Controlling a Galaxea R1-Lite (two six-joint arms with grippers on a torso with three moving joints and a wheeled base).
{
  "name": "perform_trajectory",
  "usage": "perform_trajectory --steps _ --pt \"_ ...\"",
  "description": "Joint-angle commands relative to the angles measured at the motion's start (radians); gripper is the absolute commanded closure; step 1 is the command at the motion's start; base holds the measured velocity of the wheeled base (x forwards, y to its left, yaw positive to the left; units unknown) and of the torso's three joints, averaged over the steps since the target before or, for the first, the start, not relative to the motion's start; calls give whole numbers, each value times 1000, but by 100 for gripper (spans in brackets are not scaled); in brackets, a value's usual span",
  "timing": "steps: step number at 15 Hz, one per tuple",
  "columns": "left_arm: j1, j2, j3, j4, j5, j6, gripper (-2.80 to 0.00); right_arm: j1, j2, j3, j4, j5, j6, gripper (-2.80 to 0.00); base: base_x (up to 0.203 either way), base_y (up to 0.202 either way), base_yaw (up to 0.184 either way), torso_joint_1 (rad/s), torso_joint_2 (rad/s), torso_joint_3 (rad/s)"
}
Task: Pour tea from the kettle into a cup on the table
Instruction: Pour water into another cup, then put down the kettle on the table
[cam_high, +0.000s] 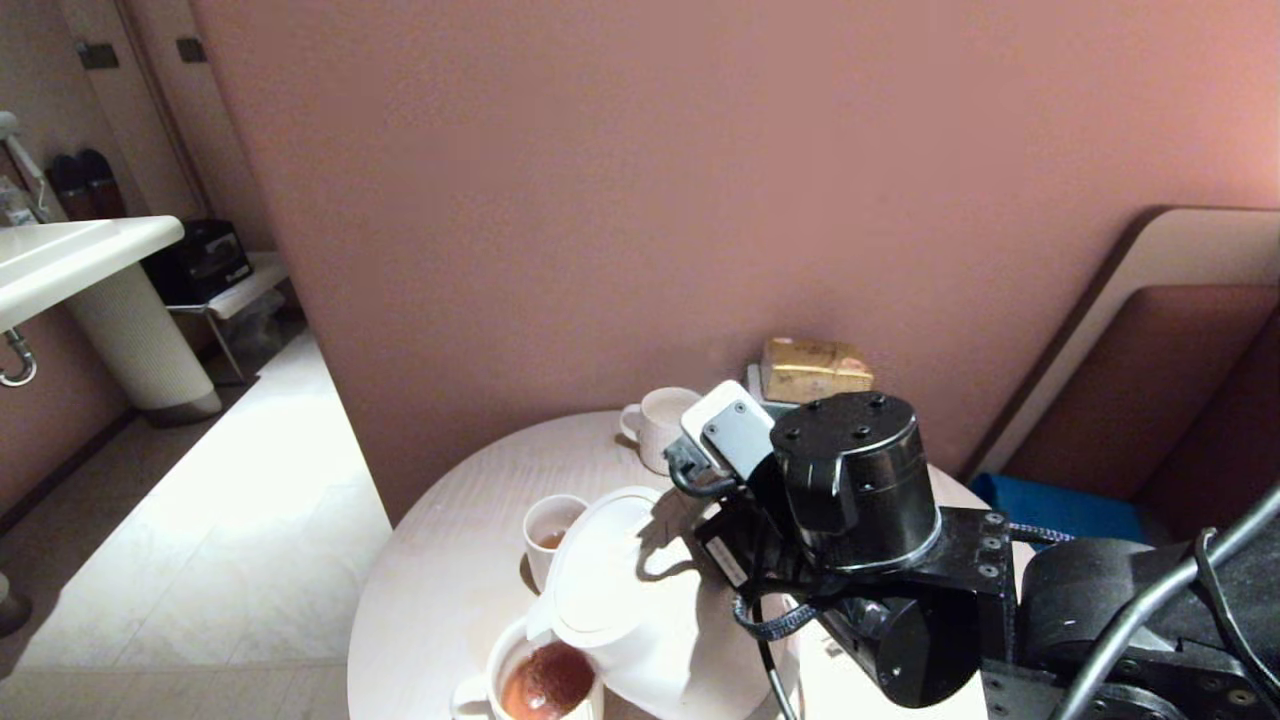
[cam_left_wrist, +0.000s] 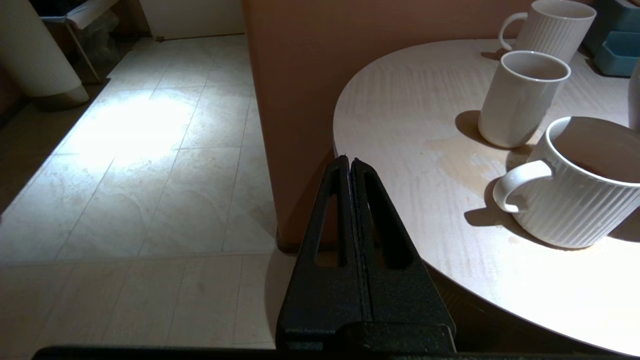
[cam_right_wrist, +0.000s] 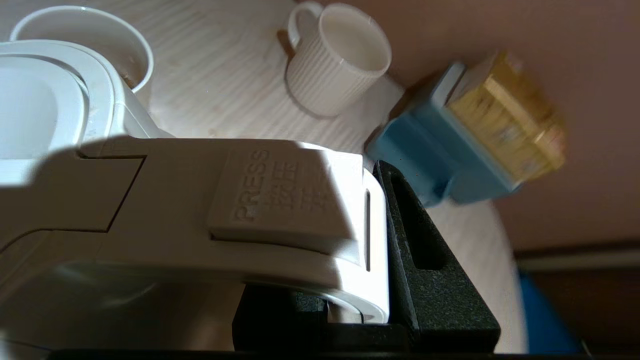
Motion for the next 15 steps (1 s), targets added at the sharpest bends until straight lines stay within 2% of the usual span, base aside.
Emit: perform_trajectory --steps 1,5,10,15 --pt "0 1 0 1 0 0 0 0 -4 31 -2 -7 68 0 0 0 0 0 0 0" --pt "0 1 0 -1 0 0 0 -19 -52 99 -4 -37 275 0 0 0 0 0 0 0" --pt "0 1 0 1 0 0 0 -186 -95 136 -31 -29 440 0 0 0 0 0 0 0" --pt "0 0 0 0 0 0 0 -320 -151 221 -114 109 482 0 0 0 0 0 0 0"
